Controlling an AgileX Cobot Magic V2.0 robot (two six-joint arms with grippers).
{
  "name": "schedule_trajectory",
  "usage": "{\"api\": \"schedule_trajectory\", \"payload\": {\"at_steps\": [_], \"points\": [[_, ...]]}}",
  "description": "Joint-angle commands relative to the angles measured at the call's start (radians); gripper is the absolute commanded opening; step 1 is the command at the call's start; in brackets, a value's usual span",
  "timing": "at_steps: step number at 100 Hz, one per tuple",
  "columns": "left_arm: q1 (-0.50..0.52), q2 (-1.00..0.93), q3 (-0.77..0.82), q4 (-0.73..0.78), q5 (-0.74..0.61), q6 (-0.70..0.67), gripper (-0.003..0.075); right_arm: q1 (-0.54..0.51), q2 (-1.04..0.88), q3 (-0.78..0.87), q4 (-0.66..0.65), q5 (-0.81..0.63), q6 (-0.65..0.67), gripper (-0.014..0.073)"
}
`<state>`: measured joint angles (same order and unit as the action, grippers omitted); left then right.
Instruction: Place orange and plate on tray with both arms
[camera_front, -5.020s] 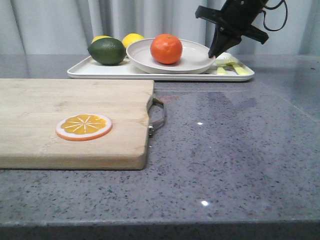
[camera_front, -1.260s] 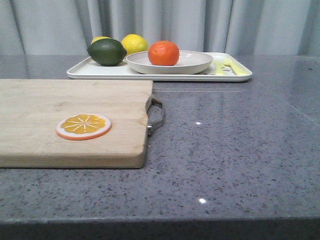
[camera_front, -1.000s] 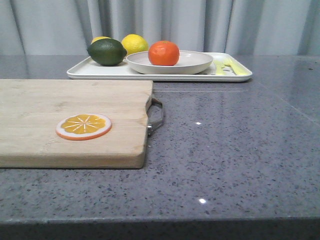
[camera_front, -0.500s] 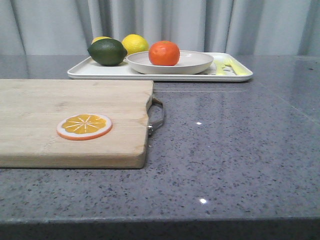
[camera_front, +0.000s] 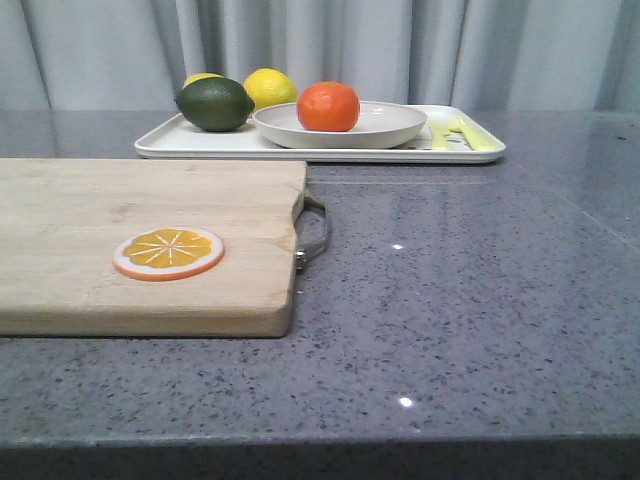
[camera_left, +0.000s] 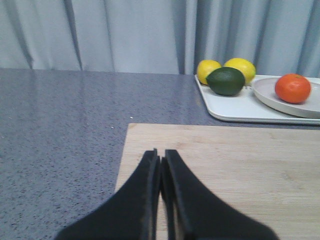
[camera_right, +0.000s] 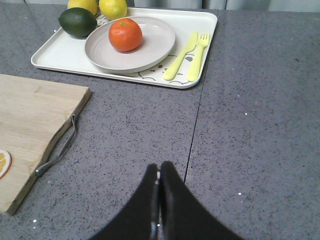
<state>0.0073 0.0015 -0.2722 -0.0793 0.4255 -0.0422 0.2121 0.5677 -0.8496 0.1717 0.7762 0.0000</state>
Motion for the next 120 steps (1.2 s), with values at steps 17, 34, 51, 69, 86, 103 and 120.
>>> {"api": "schedule_trajectory", "payload": {"at_steps": [17, 34, 51, 69, 86, 103, 120], "points": [[0.047, -0.039, 0.150, -0.002, -0.260, 0.027, -0.0020, -0.001, 0.001, -0.023, 0.005, -0.069, -0.006, -0.0058], [0.047, -0.039, 0.260, -0.002, -0.398, 0.025, -0.0020, -0.001, 0.001, -0.023, 0.005, -0.071, -0.006, -0.0058], [0.047, -0.039, 0.283, -0.005, -0.375, 0.022, -0.0020, -0.001, 0.001, -0.023, 0.005, -0.072, -0.006, -0.0058], [0.047, -0.039, 0.281, -0.005, -0.379, 0.022, -0.0020, -0.001, 0.001, -0.023, 0.005, -0.072, -0.006, -0.0058], [0.047, -0.039, 0.281, -0.005, -0.379, 0.022, -0.0020, -0.001, 0.001, -0.023, 0.005, -0.072, -0.006, -0.0058], [0.047, -0.039, 0.281, -0.005, -0.379, 0.022, -0.0020, -0.001, 0.001, -0.023, 0.005, -0.072, -0.006, -0.0058], [0.047, -0.039, 0.281, -0.005, -0.379, 0.022, -0.0020, -0.001, 0.001, -0.023, 0.005, -0.072, -0.006, -0.0058]]}}
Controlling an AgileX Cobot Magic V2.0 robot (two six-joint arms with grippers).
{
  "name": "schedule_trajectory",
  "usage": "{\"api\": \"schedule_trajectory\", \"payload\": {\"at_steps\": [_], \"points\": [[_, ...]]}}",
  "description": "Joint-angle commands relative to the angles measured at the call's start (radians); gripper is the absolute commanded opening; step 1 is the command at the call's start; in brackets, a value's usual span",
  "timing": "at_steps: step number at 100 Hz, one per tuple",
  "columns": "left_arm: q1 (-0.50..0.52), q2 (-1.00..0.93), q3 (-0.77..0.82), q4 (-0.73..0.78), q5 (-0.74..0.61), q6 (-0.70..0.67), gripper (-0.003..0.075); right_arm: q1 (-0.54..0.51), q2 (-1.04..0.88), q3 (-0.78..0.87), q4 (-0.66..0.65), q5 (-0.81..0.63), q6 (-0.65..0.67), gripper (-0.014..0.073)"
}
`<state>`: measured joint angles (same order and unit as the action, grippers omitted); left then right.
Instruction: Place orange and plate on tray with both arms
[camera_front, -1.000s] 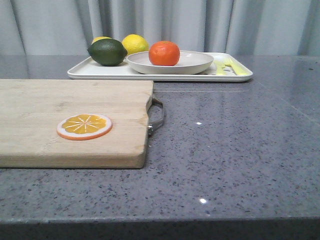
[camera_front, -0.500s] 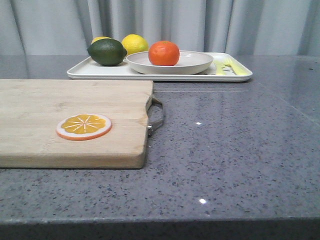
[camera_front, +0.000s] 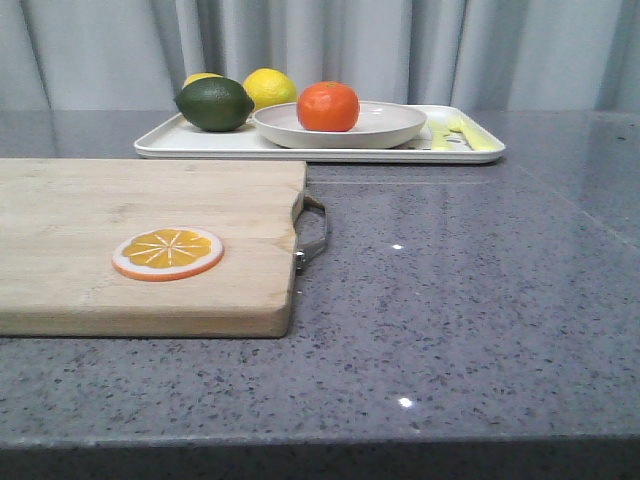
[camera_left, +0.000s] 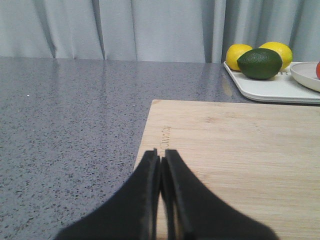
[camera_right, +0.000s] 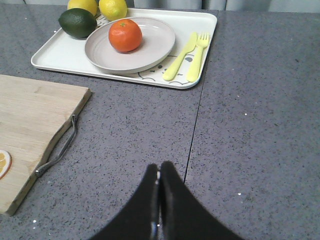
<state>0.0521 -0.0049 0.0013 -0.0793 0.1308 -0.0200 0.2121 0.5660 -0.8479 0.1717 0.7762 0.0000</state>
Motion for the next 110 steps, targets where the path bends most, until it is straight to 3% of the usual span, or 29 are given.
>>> {"api": "schedule_trajectory", "payload": {"at_steps": [1, 53, 63, 88, 110], "points": [[0.002, -0.033, 0.008, -0.005, -0.084, -0.001, -0.0020, -0.001, 0.002, -0.025, 0.005, -0.072, -0.006, -0.0058], [0.002, -0.033, 0.008, -0.005, -0.084, -0.001, -0.0020, -0.001, 0.009, -0.018, 0.004, -0.107, -0.006, -0.0058], [0.002, -0.033, 0.008, -0.005, -0.084, -0.001, -0.0020, -0.001, 0.005, 0.012, -0.009, -0.196, -0.006, -0.0058], [0.002, -0.033, 0.008, -0.005, -0.084, -0.001, -0.0020, -0.029, -0.057, 0.223, -0.094, -0.581, 0.000, -0.0058], [0.002, -0.033, 0.008, -0.005, -0.084, -0.001, -0.0020, -0.131, -0.171, 0.409, -0.251, -0.745, 0.136, -0.0058]]}}
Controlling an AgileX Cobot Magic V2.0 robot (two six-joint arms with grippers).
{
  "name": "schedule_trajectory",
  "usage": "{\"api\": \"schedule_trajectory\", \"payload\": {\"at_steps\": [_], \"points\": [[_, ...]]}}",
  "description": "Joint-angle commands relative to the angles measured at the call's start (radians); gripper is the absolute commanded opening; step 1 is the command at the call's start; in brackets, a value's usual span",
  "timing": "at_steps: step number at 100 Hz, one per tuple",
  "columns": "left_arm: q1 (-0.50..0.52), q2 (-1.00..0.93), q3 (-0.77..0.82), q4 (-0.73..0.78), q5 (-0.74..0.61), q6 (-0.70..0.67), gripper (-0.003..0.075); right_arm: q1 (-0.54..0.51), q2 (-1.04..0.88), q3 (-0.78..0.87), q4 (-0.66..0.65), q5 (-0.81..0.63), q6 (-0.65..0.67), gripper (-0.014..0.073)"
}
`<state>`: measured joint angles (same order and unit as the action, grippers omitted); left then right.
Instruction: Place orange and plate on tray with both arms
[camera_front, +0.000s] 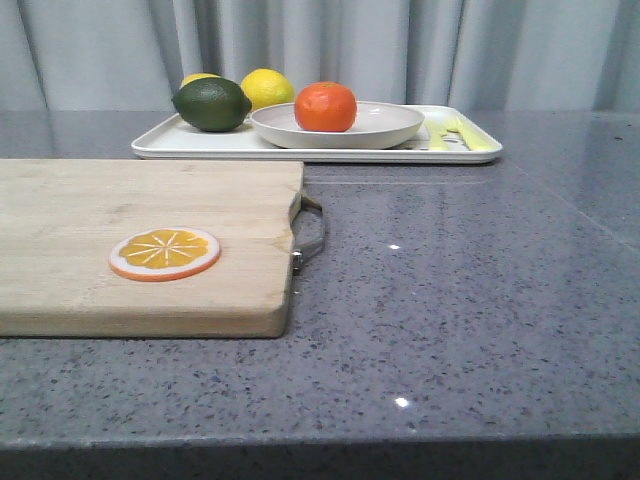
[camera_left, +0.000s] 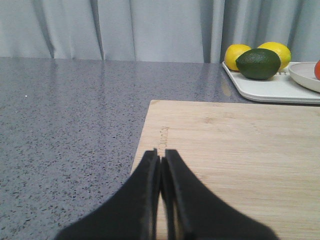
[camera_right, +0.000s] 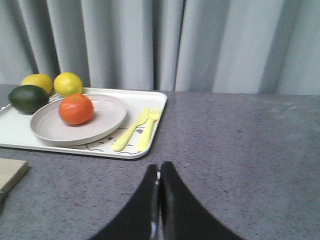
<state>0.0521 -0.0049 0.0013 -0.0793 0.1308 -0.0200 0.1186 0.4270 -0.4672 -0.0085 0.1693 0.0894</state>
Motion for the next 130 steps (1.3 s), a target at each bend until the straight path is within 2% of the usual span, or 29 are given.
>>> {"api": "schedule_trajectory", "payload": {"at_steps": [1, 36, 62, 79, 130], "points": [[0.002, -0.033, 0.008, -0.005, -0.084, -0.001, -0.0020, -0.044, -0.040, 0.033, -0.074, -0.141, 0.052, -0.0058], [0.002, -0.033, 0.008, -0.005, -0.084, -0.001, -0.0020, -0.138, -0.286, 0.276, -0.096, -0.198, 0.058, -0.0058], [0.002, -0.033, 0.008, -0.005, -0.084, -0.001, -0.0020, -0.152, -0.453, 0.412, -0.096, -0.197, 0.058, -0.0058], [0.002, -0.033, 0.008, -0.005, -0.084, -0.001, -0.0020, -0.152, -0.450, 0.475, -0.096, -0.244, 0.058, -0.0058], [0.002, -0.033, 0.008, -0.005, -0.084, -0.001, -0.0020, -0.152, -0.450, 0.474, -0.096, -0.229, 0.058, -0.0058]]}}
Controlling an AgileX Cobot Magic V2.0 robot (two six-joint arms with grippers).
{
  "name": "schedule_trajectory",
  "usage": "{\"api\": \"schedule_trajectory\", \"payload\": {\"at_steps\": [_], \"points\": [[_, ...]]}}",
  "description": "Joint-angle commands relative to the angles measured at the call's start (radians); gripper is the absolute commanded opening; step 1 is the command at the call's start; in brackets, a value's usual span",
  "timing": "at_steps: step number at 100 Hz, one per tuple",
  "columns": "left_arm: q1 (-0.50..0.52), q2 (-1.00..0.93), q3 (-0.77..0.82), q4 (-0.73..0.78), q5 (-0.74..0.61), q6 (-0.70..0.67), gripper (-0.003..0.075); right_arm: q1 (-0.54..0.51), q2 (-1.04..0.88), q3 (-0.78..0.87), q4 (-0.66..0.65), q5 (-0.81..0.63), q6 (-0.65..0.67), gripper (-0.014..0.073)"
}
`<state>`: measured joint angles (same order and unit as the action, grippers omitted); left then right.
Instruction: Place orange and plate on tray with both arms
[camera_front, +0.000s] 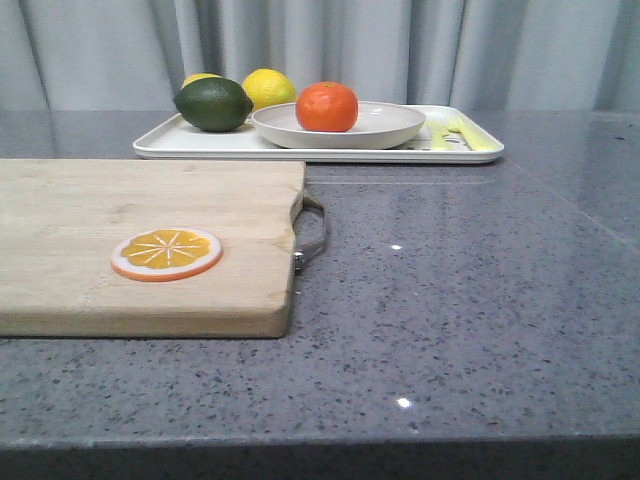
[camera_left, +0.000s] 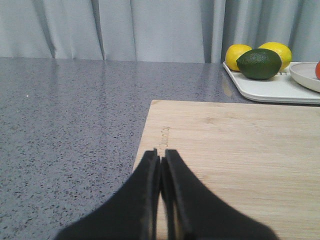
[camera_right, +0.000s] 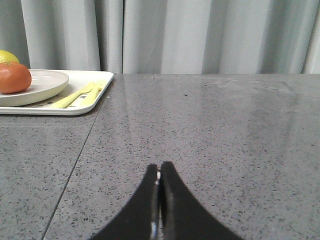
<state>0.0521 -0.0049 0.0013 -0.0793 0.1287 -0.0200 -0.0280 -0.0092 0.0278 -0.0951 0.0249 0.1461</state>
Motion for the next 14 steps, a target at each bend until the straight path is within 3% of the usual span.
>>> {"api": "schedule_trajectory", "payload": {"at_steps": [1, 14], "points": [[0.002, -0.033, 0.008, -0.005, -0.082, -0.001, -0.0020, -0.005, -0.014, -0.021, -0.010, -0.085, 0.002, -0.0058], [0.002, -0.033, 0.008, -0.005, -0.082, -0.001, -0.0020, -0.005, -0.014, -0.021, -0.010, -0.085, 0.002, -0.0058]]}}
